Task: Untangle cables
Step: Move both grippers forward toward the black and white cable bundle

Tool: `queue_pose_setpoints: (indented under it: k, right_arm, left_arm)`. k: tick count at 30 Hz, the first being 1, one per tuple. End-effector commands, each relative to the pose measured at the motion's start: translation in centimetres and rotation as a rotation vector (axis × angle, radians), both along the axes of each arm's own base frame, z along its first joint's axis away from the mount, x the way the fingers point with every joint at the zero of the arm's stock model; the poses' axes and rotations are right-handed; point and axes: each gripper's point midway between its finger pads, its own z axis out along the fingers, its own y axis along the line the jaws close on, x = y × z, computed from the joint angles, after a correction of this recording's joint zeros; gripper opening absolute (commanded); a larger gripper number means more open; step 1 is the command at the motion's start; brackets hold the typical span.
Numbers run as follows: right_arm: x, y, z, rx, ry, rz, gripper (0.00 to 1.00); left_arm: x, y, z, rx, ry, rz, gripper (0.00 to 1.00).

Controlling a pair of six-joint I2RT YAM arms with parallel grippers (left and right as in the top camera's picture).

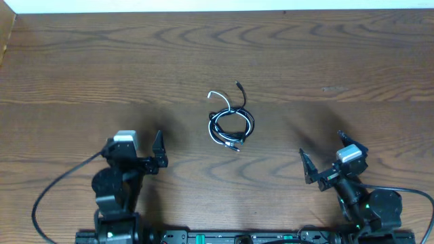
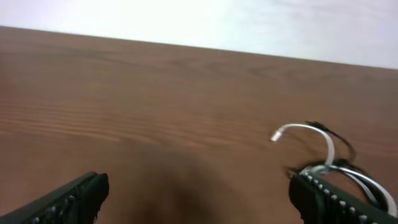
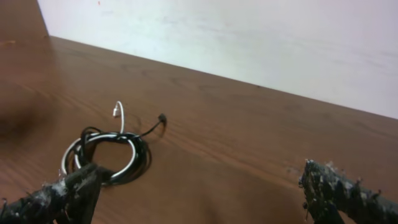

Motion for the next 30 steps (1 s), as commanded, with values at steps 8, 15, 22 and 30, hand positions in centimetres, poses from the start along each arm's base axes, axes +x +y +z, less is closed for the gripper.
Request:
queue_pose_setpoints:
  k: [8, 15, 22, 30]
  right_arm:
    - [0.8, 0.5, 4.2, 0.018, 0.052, 0.025, 0.99]
    - [2.5, 1.7, 5.1, 0.022, 0.158, 0.094, 0.99]
    - [4.6, 2.7, 5.8, 0.006, 0.306, 0.143, 0.99]
    - [7.1, 3.5, 7.5, -0.022, 0.469, 0.199, 0.99]
  left_arm:
    - [1.5, -1.5, 3.7, -0.037, 0.178, -0.102, 0.98]
    - [2.0, -2.9, 6.2, -0.04, 0.257, -0.153, 0.98]
    - [2.9, -5.0, 7.6, -0.015, 0.328, -0.238, 0.98]
    - [4.9, -8.0, 7.5, 0.01, 0.569, -0.342, 0.98]
